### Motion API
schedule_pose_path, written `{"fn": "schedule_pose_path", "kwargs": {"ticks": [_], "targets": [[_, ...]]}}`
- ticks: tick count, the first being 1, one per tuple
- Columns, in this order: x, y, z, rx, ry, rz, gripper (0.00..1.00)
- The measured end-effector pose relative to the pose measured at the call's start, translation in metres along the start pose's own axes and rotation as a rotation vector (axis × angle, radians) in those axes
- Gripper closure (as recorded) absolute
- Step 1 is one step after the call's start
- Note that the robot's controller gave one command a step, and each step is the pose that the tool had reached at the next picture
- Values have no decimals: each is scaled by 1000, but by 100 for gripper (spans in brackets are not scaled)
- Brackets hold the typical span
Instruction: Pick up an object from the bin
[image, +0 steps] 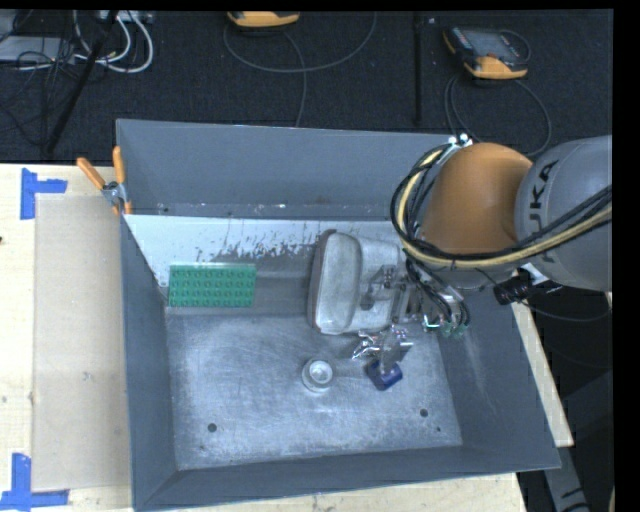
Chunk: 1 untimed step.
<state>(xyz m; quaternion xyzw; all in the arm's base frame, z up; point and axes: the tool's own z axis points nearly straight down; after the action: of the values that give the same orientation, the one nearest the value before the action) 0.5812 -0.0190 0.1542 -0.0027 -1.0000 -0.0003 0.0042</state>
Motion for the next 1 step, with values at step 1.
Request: {"fn": "schedule_pose_path", "kwargs": {"ticks": [1], "targets": [[-2,-36,77,-3,9,-14,0]]}}
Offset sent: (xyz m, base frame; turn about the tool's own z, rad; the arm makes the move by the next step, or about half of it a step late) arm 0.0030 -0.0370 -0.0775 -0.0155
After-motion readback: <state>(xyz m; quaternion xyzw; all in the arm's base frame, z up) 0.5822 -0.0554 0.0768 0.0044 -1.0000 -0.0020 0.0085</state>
